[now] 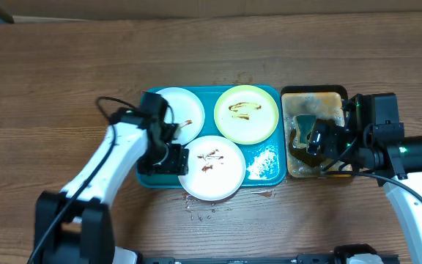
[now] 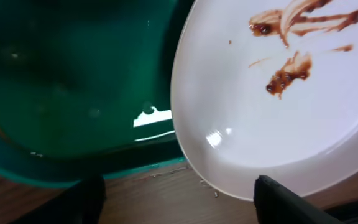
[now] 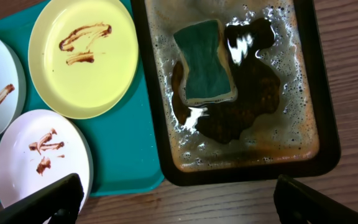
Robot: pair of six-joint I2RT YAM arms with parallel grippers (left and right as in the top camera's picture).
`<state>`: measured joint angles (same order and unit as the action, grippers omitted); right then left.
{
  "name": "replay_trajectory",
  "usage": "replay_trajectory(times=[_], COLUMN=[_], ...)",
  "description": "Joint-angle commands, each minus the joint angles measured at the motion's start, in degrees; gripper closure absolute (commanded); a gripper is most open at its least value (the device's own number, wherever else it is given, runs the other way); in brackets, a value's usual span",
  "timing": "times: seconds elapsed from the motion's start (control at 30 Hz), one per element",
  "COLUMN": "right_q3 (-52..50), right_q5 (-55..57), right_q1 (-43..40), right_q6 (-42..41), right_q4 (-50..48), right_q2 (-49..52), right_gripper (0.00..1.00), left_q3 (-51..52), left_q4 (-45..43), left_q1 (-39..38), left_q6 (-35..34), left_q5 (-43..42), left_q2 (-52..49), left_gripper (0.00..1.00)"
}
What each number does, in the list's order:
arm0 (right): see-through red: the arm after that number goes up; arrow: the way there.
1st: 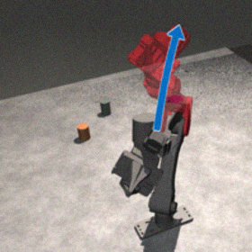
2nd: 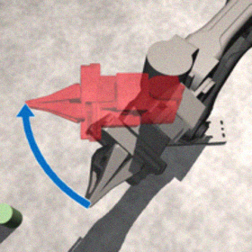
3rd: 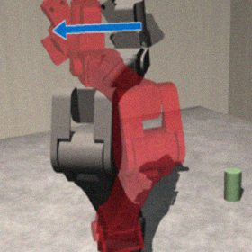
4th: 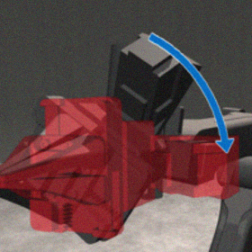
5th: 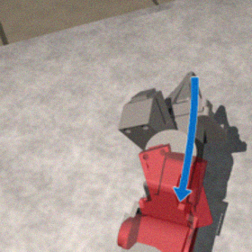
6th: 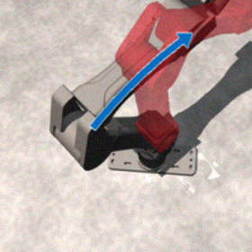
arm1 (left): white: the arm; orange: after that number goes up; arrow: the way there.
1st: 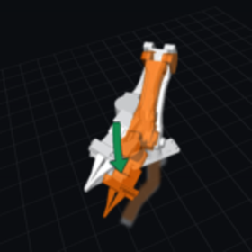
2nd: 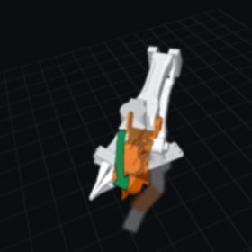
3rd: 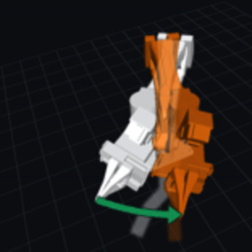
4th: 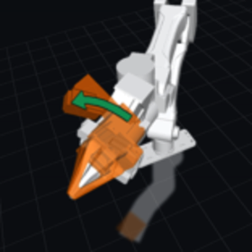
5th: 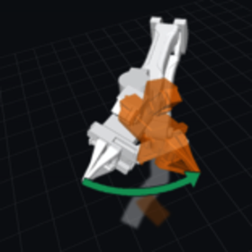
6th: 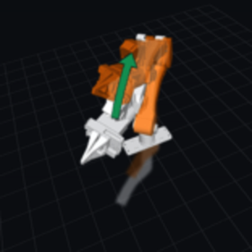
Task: Clean dirty plates on tray and stack at the side
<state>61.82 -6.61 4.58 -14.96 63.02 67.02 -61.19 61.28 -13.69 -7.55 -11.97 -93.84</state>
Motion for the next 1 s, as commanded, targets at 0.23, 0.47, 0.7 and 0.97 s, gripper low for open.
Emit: replay_trajectory(times=[0.23, 0.47, 0.7, 0.97], right_q3=[1.7, 1.7, 1.7, 1.7], right_q5=[0.5, 0.5, 0.5, 0.5], right_q1=[-0.2, -0.2, -0.2, -0.2], right_q6=[0.4, 0.4, 0.4, 0.4], right_q4=[-0.3, -0.3, -0.3, -0.3], right_q2=[-0.4, -0.4, -0.4, -0.4], right_gripper=[0.00, 0.00, 0.00, 0.00], left_q3=[-1.2, -1.2, -1.2, -1.2], left_q4=[-2.8, -3.5, -6.1, -6.8], left_q1=[-2.9, -2.9, -2.9, -2.9], left_q6=[-0.2, -0.7, -1.9, -1.9], left_q5=[2.3, 2.3, 1.9, 1.9], left_q2=[-7.4, -7.4, -7.4, -7.4], left_gripper=[0.76, 0.79, 0.83, 0.96])
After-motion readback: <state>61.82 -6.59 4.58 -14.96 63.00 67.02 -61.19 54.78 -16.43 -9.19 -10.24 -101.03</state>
